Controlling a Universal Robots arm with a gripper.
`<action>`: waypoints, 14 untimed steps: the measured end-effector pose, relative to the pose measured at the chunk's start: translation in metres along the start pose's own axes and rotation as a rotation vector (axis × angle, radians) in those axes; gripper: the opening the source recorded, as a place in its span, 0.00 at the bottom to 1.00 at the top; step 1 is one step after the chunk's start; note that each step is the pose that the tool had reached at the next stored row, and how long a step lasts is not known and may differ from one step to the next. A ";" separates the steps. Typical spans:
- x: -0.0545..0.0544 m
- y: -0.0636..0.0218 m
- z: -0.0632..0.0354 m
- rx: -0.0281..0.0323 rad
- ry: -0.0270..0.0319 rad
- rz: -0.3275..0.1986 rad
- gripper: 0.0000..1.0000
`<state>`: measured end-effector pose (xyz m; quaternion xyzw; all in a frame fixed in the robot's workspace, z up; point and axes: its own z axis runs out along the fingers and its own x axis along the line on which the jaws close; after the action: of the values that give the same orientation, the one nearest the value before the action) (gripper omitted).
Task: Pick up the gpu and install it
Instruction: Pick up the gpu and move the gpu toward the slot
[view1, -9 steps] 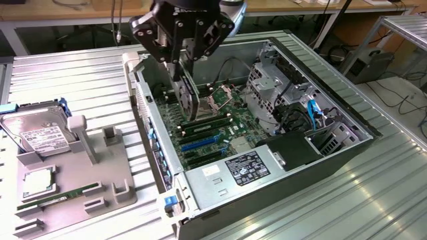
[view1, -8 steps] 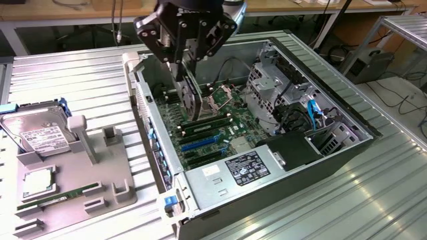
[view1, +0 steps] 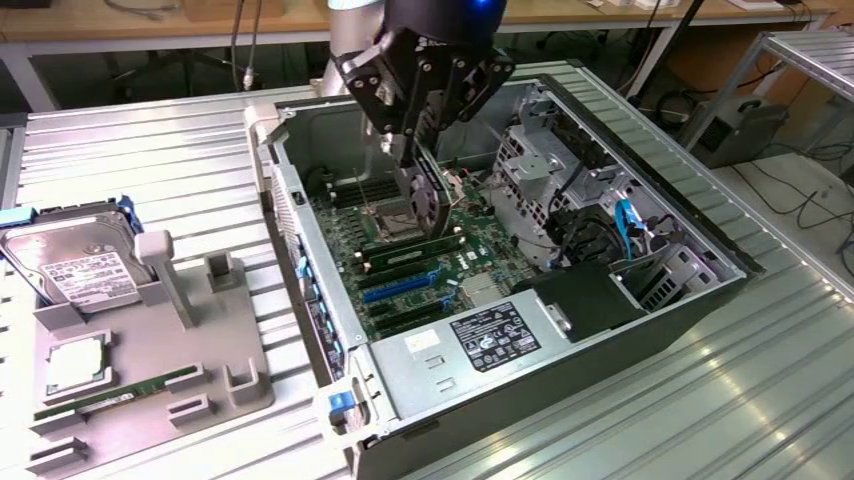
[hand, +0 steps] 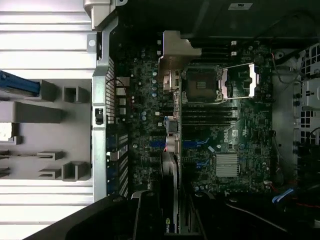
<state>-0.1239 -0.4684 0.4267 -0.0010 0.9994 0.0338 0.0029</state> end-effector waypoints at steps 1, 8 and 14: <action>-0.003 0.0011 0.0020 0.0004 0.0001 -0.001 0.26; -0.027 0.0083 0.0154 0.0052 0.0006 -0.008 0.26; -0.056 0.0100 0.0284 0.0124 0.0009 -0.012 0.26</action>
<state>-0.0676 -0.4564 0.3994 -0.0072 0.9996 0.0276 0.0026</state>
